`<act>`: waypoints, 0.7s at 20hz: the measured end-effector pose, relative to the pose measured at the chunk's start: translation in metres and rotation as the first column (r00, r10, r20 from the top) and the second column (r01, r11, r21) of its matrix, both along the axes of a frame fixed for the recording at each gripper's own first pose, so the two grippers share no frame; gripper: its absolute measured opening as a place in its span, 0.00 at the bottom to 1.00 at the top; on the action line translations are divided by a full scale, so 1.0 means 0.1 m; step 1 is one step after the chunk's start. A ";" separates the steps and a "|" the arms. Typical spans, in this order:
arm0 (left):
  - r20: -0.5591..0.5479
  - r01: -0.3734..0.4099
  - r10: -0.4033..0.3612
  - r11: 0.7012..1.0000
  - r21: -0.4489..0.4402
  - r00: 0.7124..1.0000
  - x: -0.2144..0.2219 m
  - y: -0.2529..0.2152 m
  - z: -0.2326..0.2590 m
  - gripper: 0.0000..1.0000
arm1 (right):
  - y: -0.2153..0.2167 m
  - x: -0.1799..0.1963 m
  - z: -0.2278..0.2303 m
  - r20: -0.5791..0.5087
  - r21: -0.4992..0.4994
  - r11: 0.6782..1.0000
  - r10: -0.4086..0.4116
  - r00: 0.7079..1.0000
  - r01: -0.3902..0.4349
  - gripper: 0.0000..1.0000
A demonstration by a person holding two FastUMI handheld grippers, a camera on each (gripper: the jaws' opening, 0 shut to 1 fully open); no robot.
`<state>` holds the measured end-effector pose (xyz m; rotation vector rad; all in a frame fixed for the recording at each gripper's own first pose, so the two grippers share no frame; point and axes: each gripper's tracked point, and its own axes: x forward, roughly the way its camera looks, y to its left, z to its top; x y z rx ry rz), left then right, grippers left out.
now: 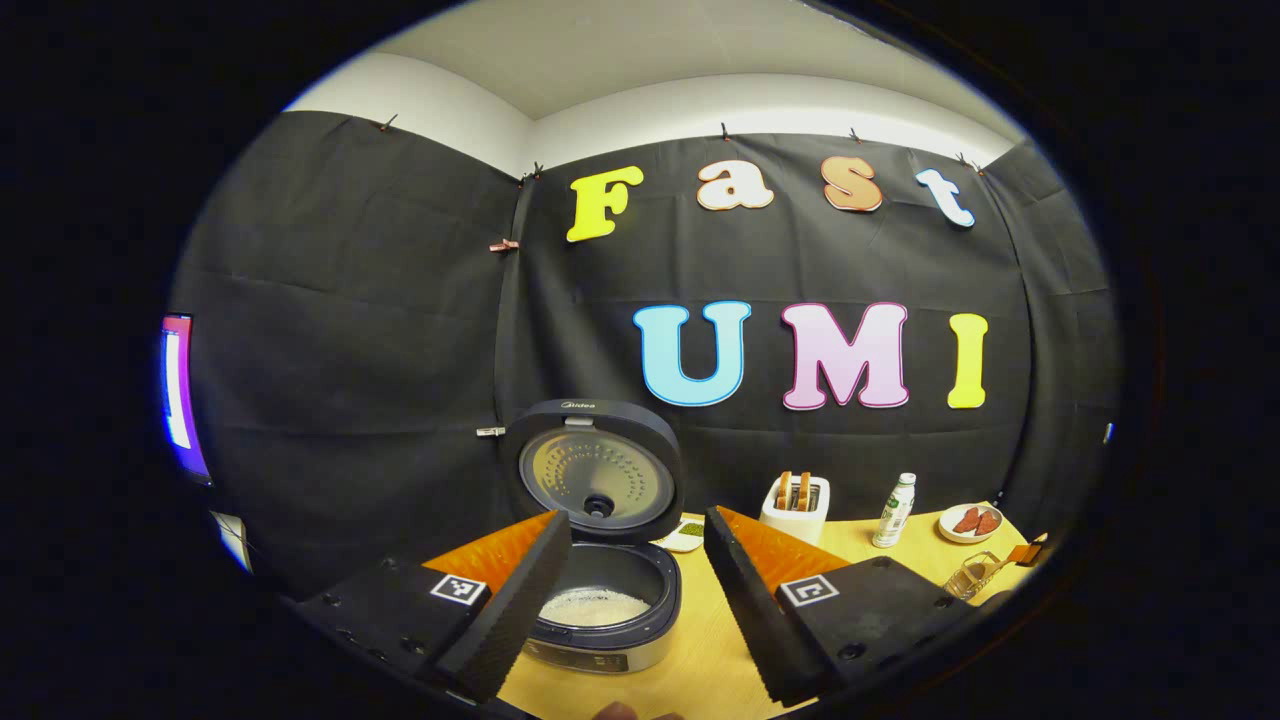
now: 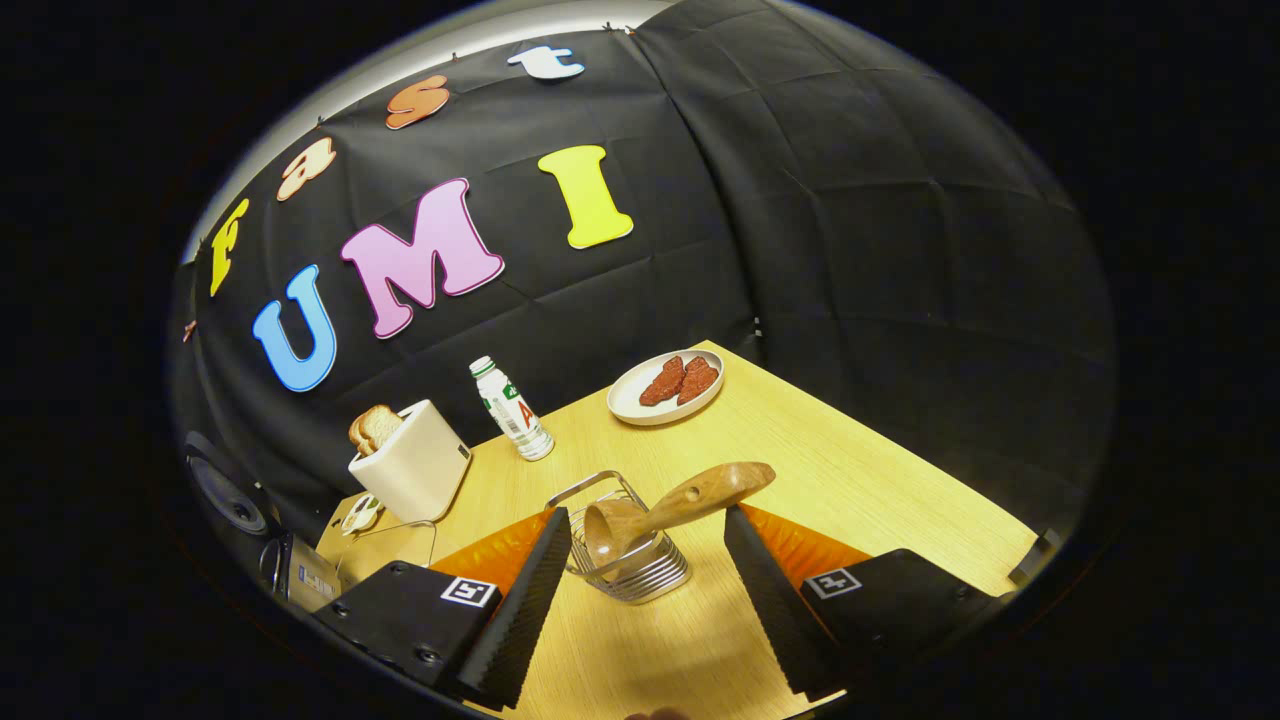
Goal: Close the left gripper, press the button to open the rice cooker; take a wooden spoon from the chopstick holder with the right hand, scoop a spoonful of rice and pour it into the rice cooker, then put the wooden spoon back into the chopstick holder.
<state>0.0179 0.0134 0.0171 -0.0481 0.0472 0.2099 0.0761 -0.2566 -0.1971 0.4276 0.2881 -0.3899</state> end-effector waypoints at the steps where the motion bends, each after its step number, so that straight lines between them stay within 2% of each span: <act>1: -0.007 0.000 0.000 1.000 0.007 1.000 -0.02 -0.01 -0.01 0.91 | -0.05 0.05 -0.02 0.007 -0.007 1.000 -0.005 1.000 0.005 0.96; 3: -0.016 -0.004 0.004 1.000 0.016 1.000 -0.05 -0.02 -0.01 0.91 | -0.07 0.16 -0.01 0.012 -0.015 1.000 0.013 1.000 -0.013 0.95; 7: -0.034 -0.009 0.010 0.999 0.033 0.999 -0.12 -0.01 -0.06 0.91 | -0.13 0.23 -0.10 -0.027 -0.047 0.999 0.022 0.999 -0.024 0.84; 8: -0.040 -0.011 0.013 0.999 0.032 0.999 -0.13 0.00 -0.08 0.90 | -0.16 0.21 -0.09 -0.033 -0.054 0.998 0.013 0.999 -0.015 0.65; 10: -0.045 -0.013 0.014 0.999 0.031 0.999 -0.14 0.01 -0.09 0.91 | -0.13 0.19 -0.04 -0.018 -0.042 0.999 0.019 1.000 -0.020 0.51; 11: -0.047 -0.013 0.015 0.999 0.035 0.999 -0.14 0.01 -0.09 0.91 | -0.09 0.24 -0.01 -0.009 -0.026 0.999 0.030 1.000 -0.030 0.48; 12: -0.050 -0.010 0.012 0.999 0.037 0.999 -0.13 0.01 -0.11 0.91 | -0.05 0.27 0.02 0.003 -0.017 0.999 0.039 0.999 -0.039 0.38; 14: -0.054 -0.004 0.006 0.999 0.040 0.999 -0.13 0.00 -0.12 0.91 | 0.05 0.34 0.08 0.009 -0.024 0.997 0.069 0.998 -0.069 0.25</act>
